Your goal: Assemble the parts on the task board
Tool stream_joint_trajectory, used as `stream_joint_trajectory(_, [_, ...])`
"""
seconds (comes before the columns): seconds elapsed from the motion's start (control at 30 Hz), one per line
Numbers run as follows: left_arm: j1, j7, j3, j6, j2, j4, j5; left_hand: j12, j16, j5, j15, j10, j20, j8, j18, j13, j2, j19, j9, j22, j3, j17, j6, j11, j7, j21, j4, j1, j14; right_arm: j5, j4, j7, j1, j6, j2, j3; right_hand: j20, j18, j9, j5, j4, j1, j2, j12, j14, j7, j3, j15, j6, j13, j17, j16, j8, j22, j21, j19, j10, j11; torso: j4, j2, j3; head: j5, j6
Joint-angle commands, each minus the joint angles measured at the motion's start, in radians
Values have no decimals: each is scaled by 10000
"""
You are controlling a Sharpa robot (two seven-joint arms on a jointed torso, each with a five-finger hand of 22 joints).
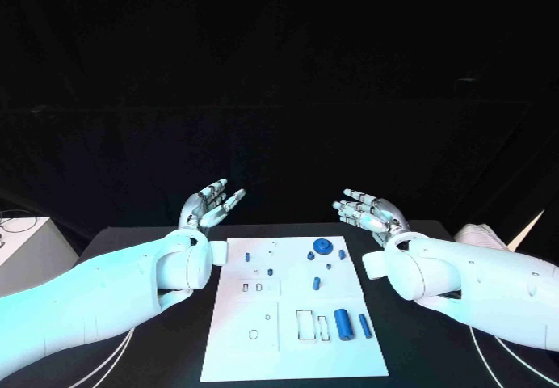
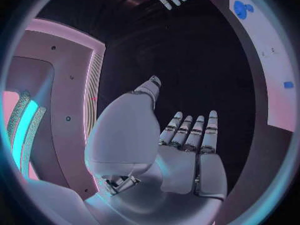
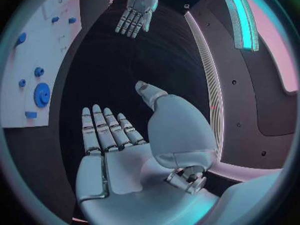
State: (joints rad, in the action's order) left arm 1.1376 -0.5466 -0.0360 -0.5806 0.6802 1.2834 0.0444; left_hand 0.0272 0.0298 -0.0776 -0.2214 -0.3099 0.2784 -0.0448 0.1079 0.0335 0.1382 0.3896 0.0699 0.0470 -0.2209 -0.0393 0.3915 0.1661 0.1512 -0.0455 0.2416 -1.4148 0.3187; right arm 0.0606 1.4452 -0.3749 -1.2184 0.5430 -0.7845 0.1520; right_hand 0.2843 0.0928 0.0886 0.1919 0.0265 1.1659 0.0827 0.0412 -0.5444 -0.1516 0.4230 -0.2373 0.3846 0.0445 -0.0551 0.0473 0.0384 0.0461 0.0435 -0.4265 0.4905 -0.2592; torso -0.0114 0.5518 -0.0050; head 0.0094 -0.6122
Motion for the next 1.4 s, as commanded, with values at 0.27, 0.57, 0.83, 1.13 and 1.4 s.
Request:
stream_joint_trajectory(0.27, [212, -360, 7, 1423, 600, 466, 167, 225, 470, -36, -169, -1551, 120, -311, 153, 130, -154, 1321, 181, 239, -134, -298, 1095, 489, 913, -491, 236, -748, 1982, 3670, -486, 579, -410, -972, -90, 136, 45, 611, 363, -155, -797, 1362, 54, 274, -3087, -1346, 408, 303, 2318, 167, -361, 579, 531, 212, 574, -2289, 2721, 190, 50, 321, -49, -72, -198])
stream_joint_trajectory(0.57, [368, -290, 48, 1609, 1169, 1174, -214, 901, 1706, -8, 468, -5877, 46, -1168, 728, 341, -208, 4164, 726, 821, -576, -1058, 4155, 428, 979, -1939, -338, -744, 5656, 6766, -622, 978, -799, -467, -174, 127, -171, 927, 721, -141, -1007, 1580, 354, 353, -4627, -939, 866, 830, 4939, 192, -528, 1002, 1131, 327, 1204, -4506, 5044, 662, 189, 636, -54, -166, -187])
stream_joint_trajectory(0.83, [470, -118, 87, 1901, 1850, 2242, -505, 912, 2684, -9, 931, -6922, -431, -1450, 738, 345, 31, 5118, 802, 1423, -1319, -1911, 4742, 99, 769, -3172, -811, -658, 6907, 9602, -677, 2043, -1143, -1019, -211, 108, -891, 909, 850, -214, -1020, 1620, 689, 389, -6408, -541, 1087, 1509, 5890, 246, -1070, 1726, 1460, 635, 2075, -6071, 6588, 1168, 342, 1044, -93, -355, -117])
stream_joint_trajectory(1.13, [504, -107, 146, 2127, 2432, 3405, -554, 529, 4006, 9, 1149, -7116, -765, -1447, 699, 343, 280, 5234, 775, 2575, -1940, -3026, 4741, 5, 698, -5026, -1327, -263, 7143, 12523, -659, 3621, -1303, -2058, -146, 87, -1714, 884, 1036, -221, -1074, 1647, 961, 244, -8489, -156, 599, 2228, 6448, 256, -2202, 2800, 1552, 1626, 3863, -7719, 7473, 1624, 501, 1408, -172, -604, -116])
stream_joint_trajectory(1.4, [514, -20, 182, 2281, 2713, 4013, -559, 414, 5736, 21, 1263, -7125, -887, -1437, 696, 344, 342, 4679, 763, 3925, -2300, -4052, 4700, -39, 669, -7018, -1690, 104, 6884, 13930, -784, 4315, -1291, -2260, 95, 85, -2114, 395, 1332, 379, -860, 1338, 1428, 205, -9703, 5, 1135, 2477, 6528, 410, -6710, 8226, 1339, 6328, 8563, -9368, 7591, 1762, 633, 1663, -210, -761, -101])
